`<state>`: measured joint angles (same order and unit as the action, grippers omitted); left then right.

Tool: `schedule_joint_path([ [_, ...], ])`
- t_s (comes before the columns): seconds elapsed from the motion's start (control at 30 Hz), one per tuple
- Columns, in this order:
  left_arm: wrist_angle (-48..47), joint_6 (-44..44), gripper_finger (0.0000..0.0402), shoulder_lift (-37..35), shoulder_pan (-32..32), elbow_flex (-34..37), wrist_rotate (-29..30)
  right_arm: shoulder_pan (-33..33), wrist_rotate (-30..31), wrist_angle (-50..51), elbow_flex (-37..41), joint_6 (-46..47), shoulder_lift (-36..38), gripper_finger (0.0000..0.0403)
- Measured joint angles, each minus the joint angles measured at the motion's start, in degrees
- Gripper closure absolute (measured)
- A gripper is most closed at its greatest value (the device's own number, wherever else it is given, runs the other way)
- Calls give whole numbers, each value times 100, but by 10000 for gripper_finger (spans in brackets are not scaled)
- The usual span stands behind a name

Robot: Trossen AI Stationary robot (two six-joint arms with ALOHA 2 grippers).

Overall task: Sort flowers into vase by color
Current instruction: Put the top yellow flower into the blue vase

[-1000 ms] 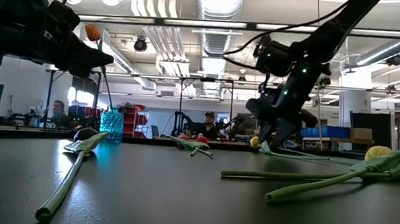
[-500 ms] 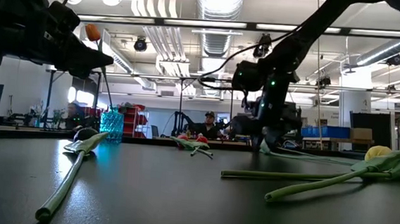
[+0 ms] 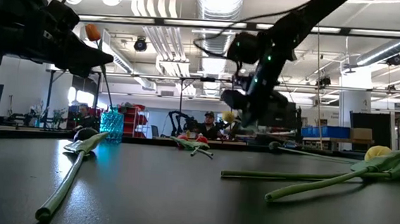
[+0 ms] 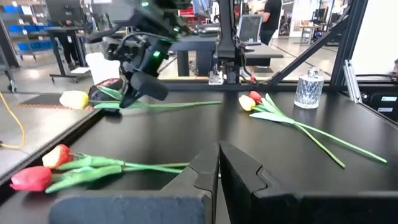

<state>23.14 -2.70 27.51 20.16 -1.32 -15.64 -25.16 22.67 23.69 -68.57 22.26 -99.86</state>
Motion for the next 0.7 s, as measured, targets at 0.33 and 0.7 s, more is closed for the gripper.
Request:
schedule_joint_path([
  [0.33, -2, -13, 402, -726, 0, 0, 0, 1071, 142, -3229, 173, -849, 180, 389],
  [0.7, -497, -321, 402, -1731, 2, -4, -35, 1477, 109, -7181, 8, -1979, -280, 390],
])
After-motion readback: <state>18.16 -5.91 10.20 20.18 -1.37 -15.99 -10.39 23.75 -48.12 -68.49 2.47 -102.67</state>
